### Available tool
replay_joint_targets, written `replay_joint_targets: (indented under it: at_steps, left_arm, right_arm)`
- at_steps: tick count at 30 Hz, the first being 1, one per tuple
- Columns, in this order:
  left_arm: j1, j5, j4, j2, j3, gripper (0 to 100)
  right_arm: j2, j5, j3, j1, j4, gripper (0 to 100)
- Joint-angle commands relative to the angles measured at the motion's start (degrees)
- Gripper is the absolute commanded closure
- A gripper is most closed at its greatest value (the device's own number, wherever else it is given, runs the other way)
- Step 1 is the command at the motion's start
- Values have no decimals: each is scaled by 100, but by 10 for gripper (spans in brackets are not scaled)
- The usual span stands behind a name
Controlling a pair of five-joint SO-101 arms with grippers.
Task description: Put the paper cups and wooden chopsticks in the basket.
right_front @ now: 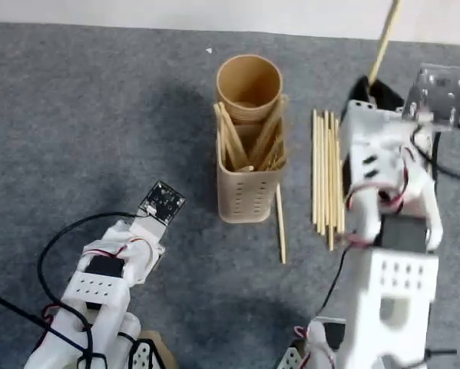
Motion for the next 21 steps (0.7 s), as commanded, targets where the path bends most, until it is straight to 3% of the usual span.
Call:
replay_joint_targets:
  at_steps: [1, 4, 9, 16, 21]
  left_arm:
    - [75, -53, -79, -75, -13, 870]
    - [75, -53, -79, -75, -13, 870]
    - [75, -53, -79, -75, -4, 870]
    - [75, -53, -79, -75, -4, 870]
    - [75, -53, -79, -75, -4, 870]
  right_arm:
    - [-549, -97, -13, -664, -514, 994]
    - [-567, -105, 48, -1262, -848, 994]
    - [-558, -97, 1323, -1859, -2158, 994]
    - [-585, -70, 3292, -1921, -4207, 992]
    - [-585, -70, 3670, -1912, -4330, 943]
